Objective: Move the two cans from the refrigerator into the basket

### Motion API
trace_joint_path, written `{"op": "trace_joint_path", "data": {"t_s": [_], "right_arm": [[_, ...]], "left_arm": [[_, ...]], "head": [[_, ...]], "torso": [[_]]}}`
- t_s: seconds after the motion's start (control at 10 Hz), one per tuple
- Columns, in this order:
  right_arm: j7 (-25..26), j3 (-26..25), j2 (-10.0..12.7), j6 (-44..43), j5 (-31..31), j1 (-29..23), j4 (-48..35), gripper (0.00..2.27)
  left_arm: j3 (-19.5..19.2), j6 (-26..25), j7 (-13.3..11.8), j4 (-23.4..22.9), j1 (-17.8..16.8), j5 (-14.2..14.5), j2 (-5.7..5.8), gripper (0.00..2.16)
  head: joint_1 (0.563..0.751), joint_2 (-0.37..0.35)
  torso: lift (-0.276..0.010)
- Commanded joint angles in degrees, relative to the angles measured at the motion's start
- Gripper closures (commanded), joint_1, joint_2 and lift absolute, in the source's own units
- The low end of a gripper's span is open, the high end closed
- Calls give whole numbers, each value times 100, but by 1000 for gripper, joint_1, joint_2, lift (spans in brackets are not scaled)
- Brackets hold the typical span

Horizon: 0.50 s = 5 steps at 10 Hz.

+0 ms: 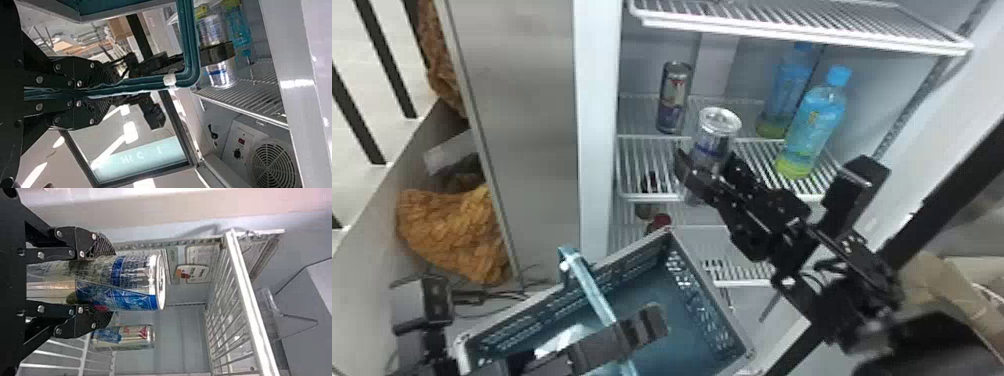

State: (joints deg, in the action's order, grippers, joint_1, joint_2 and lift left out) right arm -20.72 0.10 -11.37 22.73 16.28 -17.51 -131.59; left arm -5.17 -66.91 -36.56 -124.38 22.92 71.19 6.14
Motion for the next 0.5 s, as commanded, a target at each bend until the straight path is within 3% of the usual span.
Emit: {"op": "trace_joint_path", "data": {"t_s": [0.0, 0.4], "right_arm": [[-46, -90, -41, 230, 40, -471, -545, 1220], [-283, -330, 38, 722, 200, -1511, -1529, 1220]], "left_arm": [[-9, 11, 0, 0, 0, -1, 1, 1202], [-9, -3, 0, 0, 0, -1, 10, 1202]], "head": [[695, -201], [695, -202]], "torso": [[-35], [-35]]}}
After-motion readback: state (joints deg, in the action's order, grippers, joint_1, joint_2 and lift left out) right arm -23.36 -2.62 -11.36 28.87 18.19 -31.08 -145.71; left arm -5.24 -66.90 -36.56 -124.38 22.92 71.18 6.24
